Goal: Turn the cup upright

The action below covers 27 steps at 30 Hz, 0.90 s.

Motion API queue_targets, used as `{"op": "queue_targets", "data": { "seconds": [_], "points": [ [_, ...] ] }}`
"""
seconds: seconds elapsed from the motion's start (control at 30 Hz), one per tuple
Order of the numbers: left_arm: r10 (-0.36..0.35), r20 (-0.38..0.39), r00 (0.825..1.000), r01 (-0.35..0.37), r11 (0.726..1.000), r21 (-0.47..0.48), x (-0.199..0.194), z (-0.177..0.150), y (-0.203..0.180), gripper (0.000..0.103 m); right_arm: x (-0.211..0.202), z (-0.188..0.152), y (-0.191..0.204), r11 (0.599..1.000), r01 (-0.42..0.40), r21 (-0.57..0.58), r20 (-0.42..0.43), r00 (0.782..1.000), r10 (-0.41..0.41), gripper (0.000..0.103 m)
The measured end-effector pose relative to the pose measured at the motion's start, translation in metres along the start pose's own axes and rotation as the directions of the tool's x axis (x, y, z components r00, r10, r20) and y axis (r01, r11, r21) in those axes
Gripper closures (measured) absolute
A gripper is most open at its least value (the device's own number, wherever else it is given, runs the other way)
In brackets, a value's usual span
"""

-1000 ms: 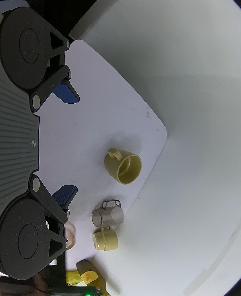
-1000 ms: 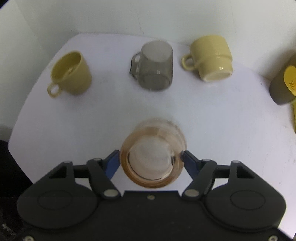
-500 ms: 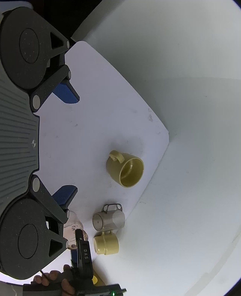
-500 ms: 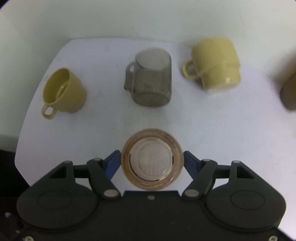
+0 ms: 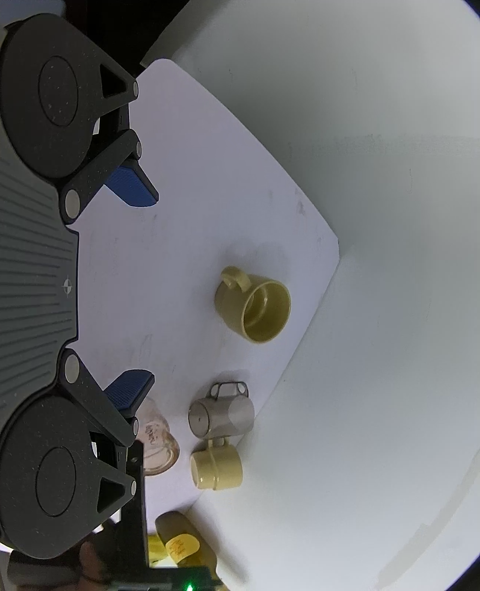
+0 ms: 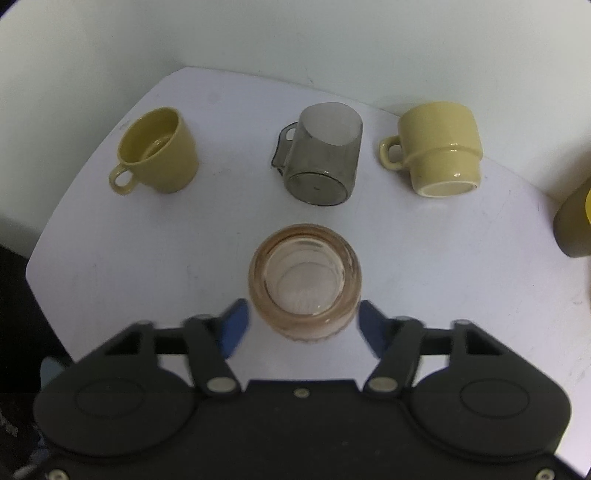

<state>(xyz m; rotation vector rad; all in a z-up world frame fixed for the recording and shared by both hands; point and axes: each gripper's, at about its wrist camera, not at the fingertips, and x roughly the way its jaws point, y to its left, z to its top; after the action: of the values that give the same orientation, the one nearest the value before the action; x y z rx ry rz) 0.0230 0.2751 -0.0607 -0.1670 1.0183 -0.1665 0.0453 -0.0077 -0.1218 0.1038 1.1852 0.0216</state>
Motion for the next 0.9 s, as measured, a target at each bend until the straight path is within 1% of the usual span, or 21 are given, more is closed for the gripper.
{"op": "queue_targets", "data": {
  "seconds": [0.1, 0.23, 0.27, 0.3, 0.37, 0.47, 0.5, 0.53, 0.57, 0.6, 0.67, 0.7, 0.77, 0.83, 0.87, 0.9],
  "points": [
    [-0.004, -0.006, 1.0, 0.004, 1.0, 0.003, -0.001, -0.001, -0.002, 0.008, 0.005, 0.007, 0.003, 1.0, 0.0, -0.013, 0.021, 1.0, 0.001, 0.043],
    [-0.009, 0.0, 1.0, 0.009, 1.0, 0.013, -0.003, 0.005, -0.009, 0.008, 0.003, 0.016, 0.005, 1.0, 0.007, -0.02, 0.014, 1.0, -0.007, 0.042],
    [-0.01, 0.001, 1.0, 0.01, 1.0, 0.014, -0.004, 0.005, -0.01, 0.008, -0.002, 0.015, 0.004, 1.0, 0.008, -0.025, 0.031, 0.999, -0.007, 0.04],
    [-0.014, 0.002, 1.0, 0.014, 1.0, 0.011, -0.005, 0.008, -0.013, 0.007, -0.008, 0.014, 0.003, 1.0, 0.011, -0.029, 0.044, 0.999, -0.009, 0.032],
    [-0.016, -0.004, 1.0, 0.016, 1.0, 0.005, -0.005, 0.011, -0.017, 0.005, -0.016, 0.012, 0.001, 1.0, 0.013, -0.026, 0.059, 0.998, -0.012, 0.025],
    [-0.014, -0.017, 1.0, 0.014, 1.0, 0.022, -0.004, 0.017, -0.028, 0.004, -0.041, 0.007, -0.01, 1.0, 0.011, 0.012, 0.073, 0.997, -0.012, 0.021],
    [-0.013, -0.02, 1.0, 0.014, 1.0, 0.025, -0.004, 0.018, -0.031, 0.003, -0.045, 0.007, -0.012, 1.0, 0.012, 0.02, 0.072, 0.997, -0.014, 0.018],
    [-0.013, -0.027, 1.0, 0.014, 0.999, 0.039, -0.004, 0.02, -0.037, 0.0, -0.055, 0.006, -0.016, 0.998, 0.02, 0.052, 0.065, 0.998, -0.023, 0.015],
    [-0.017, -0.032, 0.999, 0.018, 0.998, 0.054, -0.005, 0.023, -0.043, 0.0, -0.057, 0.005, -0.016, 0.998, 0.022, 0.057, 0.061, 0.998, -0.025, 0.01],
    [-0.024, -0.041, 0.999, 0.026, 0.998, 0.063, -0.007, 0.026, -0.049, 0.0, -0.065, 0.005, -0.016, 0.997, 0.026, 0.07, 0.048, 0.998, -0.029, 0.008],
    [-0.034, -0.051, 0.998, 0.038, 0.996, 0.075, -0.01, 0.028, -0.056, 0.0, -0.089, 0.001, -0.014, 0.998, 0.003, 0.062, 0.083, 0.997, -0.009, 0.007],
    [-0.042, -0.061, 0.997, 0.047, 0.996, 0.08, -0.013, 0.031, -0.062, 0.0, -0.098, 0.0, -0.012, 0.998, 0.006, 0.058, 0.095, 0.995, -0.012, 0.001],
    [-0.034, -0.069, 0.997, 0.04, 0.995, 0.088, -0.018, 0.034, -0.07, 0.0, -0.108, 0.0, -0.011, 0.998, 0.019, 0.062, 0.096, 0.995, -0.025, 0.0],
    [0.033, -0.079, 0.996, -0.023, 0.992, 0.122, -0.023, 0.038, -0.083, 0.0, -0.125, 0.0, -0.01, 0.994, 0.019, 0.108, 0.102, 0.994, -0.03, 0.0],
    [0.041, -0.08, 0.996, -0.031, 0.992, 0.126, -0.023, 0.039, -0.084, 0.0, -0.131, 0.0, -0.01, 0.992, 0.013, 0.124, 0.108, 0.994, -0.027, 0.0],
    [0.075, -0.08, 0.994, -0.063, 0.987, 0.145, -0.025, 0.04, -0.089, 0.0, -0.133, -0.001, -0.01, 0.992, 0.011, 0.129, 0.112, 0.993, -0.026, 0.0]
  ]
}}
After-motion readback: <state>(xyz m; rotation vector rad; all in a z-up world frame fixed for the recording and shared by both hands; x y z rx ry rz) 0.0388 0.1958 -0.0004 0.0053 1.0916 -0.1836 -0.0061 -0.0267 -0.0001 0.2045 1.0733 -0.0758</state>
